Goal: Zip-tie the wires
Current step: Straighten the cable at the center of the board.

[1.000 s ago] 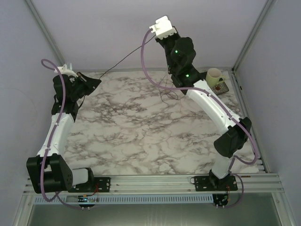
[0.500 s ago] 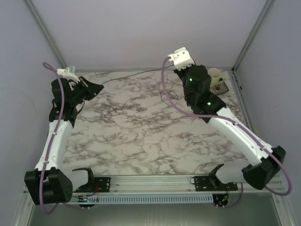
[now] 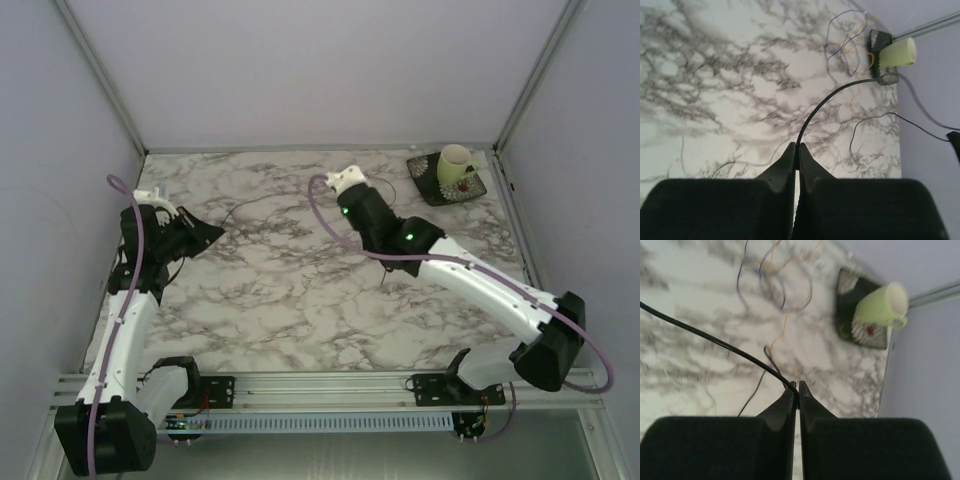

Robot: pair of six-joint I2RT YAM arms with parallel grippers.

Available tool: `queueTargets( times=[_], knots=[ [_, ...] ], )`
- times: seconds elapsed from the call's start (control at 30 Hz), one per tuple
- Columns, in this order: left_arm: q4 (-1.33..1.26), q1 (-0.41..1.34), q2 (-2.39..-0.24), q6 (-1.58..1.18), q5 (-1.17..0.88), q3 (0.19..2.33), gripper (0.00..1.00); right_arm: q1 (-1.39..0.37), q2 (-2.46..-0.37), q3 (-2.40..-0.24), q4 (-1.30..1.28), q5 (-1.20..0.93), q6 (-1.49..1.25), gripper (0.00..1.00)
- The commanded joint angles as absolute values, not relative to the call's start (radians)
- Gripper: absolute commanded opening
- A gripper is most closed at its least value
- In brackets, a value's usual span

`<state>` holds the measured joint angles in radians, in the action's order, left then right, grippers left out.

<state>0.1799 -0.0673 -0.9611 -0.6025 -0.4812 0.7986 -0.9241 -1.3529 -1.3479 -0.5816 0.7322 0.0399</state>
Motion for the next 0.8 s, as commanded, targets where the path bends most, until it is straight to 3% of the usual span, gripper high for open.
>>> queueTargets(
  times=[0.0, 0.43, 0.77],
  knots=[
    [0.247, -0.073, -0.922, -0.59, -0.449, 0.738, 0.0, -0.954, -1.397, -1.293, -0.752, 0.765, -0.142, 0.0],
    [0.251, -0.064, -0.943, -0.598, -0.467, 0.793, 0.0, -0.952, -1.274, -1.262, -0.857, 0.888, -0.269, 0.0],
    [0.348, -0.058, -0.947, -0.532, -0.315, 0.795, 0.0, -0.949, -1.323, -1.124, -0.708, 0.695, -0.233, 0.06]
  ],
)
